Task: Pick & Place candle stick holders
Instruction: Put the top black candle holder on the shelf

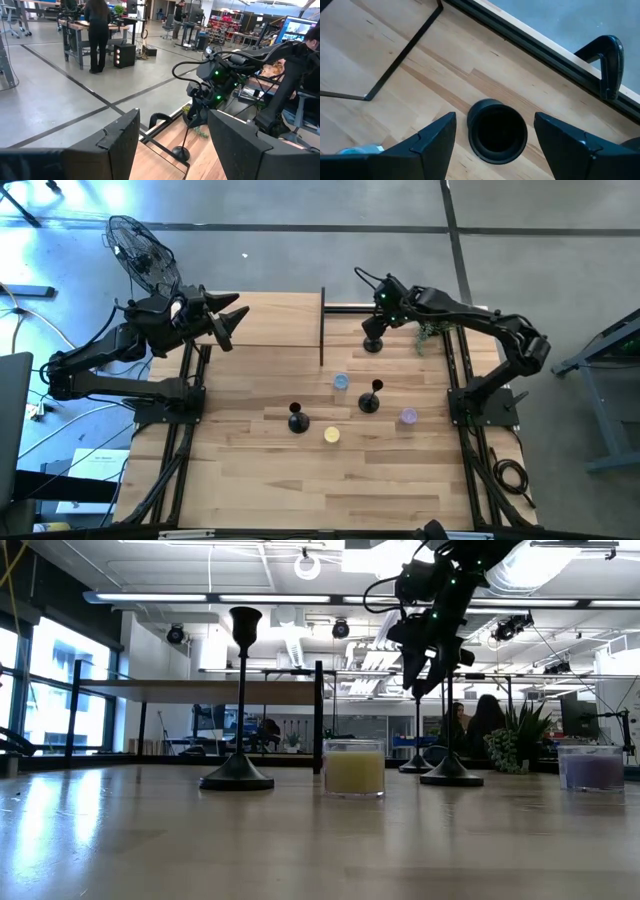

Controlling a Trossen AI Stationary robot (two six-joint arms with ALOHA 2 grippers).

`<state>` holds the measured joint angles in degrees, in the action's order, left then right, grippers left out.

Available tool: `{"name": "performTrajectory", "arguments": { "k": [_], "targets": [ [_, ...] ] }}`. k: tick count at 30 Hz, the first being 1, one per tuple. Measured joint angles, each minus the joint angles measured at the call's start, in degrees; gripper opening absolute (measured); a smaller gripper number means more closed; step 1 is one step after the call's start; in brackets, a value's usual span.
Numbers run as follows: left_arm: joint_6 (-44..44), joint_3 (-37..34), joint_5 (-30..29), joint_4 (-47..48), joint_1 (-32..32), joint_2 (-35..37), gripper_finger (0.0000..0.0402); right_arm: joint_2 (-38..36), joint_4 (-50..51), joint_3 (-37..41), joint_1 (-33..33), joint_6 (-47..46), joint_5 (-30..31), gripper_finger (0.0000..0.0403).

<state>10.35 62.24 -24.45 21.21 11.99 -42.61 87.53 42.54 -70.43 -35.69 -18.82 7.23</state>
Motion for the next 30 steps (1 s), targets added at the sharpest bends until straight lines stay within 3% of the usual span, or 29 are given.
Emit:
{"name": "performTrajectory", "arguments": {
  "k": [5, 17, 30],
  "targets": [
    [0.00, 0.00, 0.00, 0.00, 0.00, 0.00, 0.0233, 0.18, 0.05, 0.00, -0.05, 1.28, 0.43, 0.0231],
    [0.44, 0.00, 1.64, 0.00, -0.02, 0.00, 0.0233, 3.59, -0.32, 0.00, -0.05, 3.67, -0.12, 0.0115],
    [0.44, 0.00, 1.86, 0.55, -0.02, -0.02, 0.0233, 3.87, -0.41, -0.11, 0.10, 4.61, 0.31, 0.0114]
  ]
}}
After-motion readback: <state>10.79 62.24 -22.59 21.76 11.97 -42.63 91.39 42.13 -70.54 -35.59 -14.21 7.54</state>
